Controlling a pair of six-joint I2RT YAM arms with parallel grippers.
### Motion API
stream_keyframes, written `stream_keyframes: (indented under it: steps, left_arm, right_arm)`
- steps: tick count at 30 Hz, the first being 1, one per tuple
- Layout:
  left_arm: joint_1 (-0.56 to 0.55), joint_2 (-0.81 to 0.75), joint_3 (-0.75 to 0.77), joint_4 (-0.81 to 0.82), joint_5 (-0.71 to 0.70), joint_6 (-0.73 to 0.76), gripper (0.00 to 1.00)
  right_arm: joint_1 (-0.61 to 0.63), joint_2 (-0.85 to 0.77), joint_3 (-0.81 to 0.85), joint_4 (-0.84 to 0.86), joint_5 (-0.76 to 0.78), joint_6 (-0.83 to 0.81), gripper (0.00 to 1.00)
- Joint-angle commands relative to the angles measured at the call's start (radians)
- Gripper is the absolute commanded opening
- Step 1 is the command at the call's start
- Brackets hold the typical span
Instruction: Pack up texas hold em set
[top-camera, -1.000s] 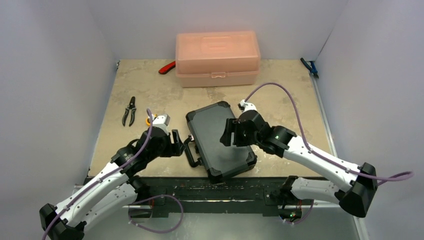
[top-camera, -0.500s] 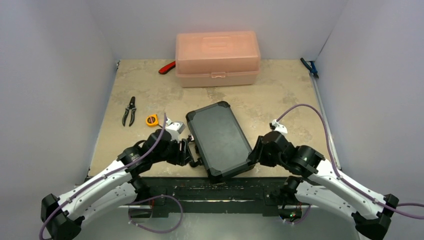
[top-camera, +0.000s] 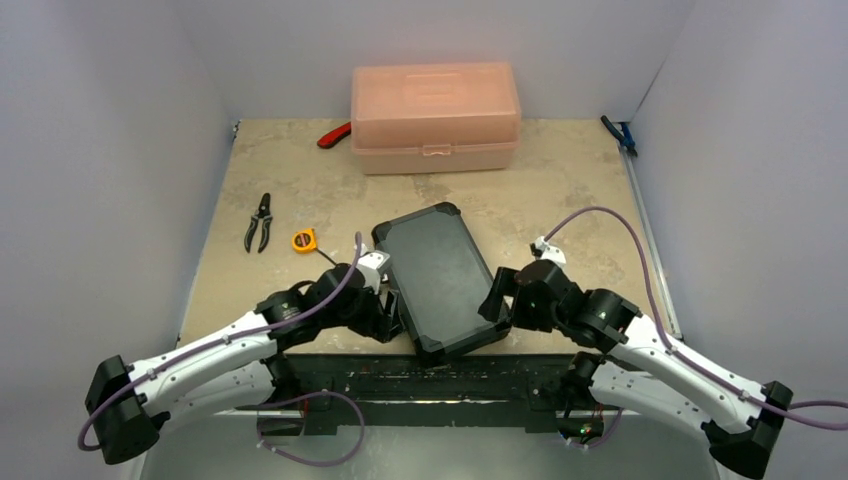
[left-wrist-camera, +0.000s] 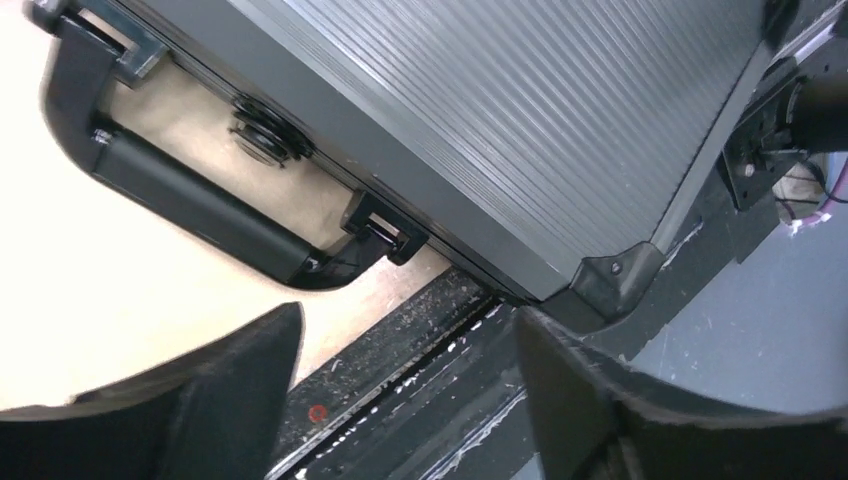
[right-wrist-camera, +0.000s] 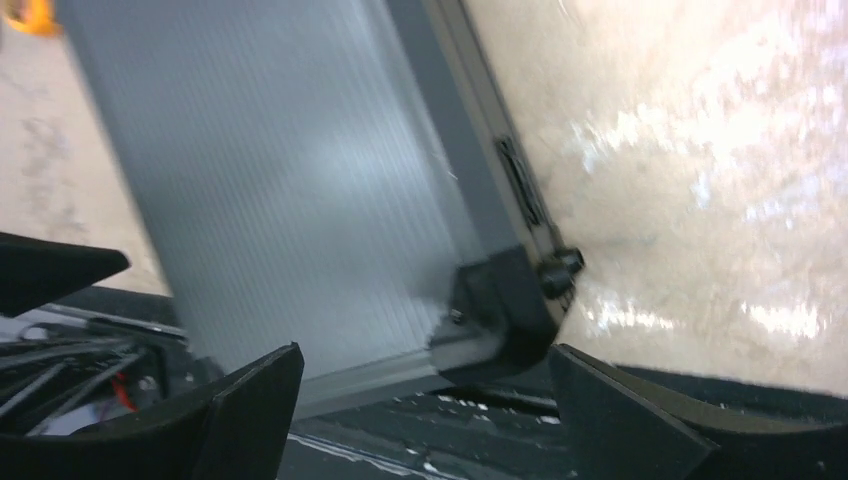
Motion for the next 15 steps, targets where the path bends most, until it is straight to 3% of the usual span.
stream_keyframes:
  steps: [1,7,15]
  left_arm:
    - [-0.004,-0.110,0.080,-0.043,-0.120,0.003,0.88]
    - [-0.004,-0.235,0.192,-0.217,-0.257,0.053,0.99]
    - [-0.004,-0.337,0.336,-0.456,-0.520,0.095,1.00]
  right_arm:
    - [0.001,-0.024,0.136,0.097,0.069,-0.090,0.99]
    - [0.001,-0.049,0.195,0.192,0.138,-0.174,0.99]
    - [0.000,-0.079,0.220,0.237,0.220,-0.245,0.99]
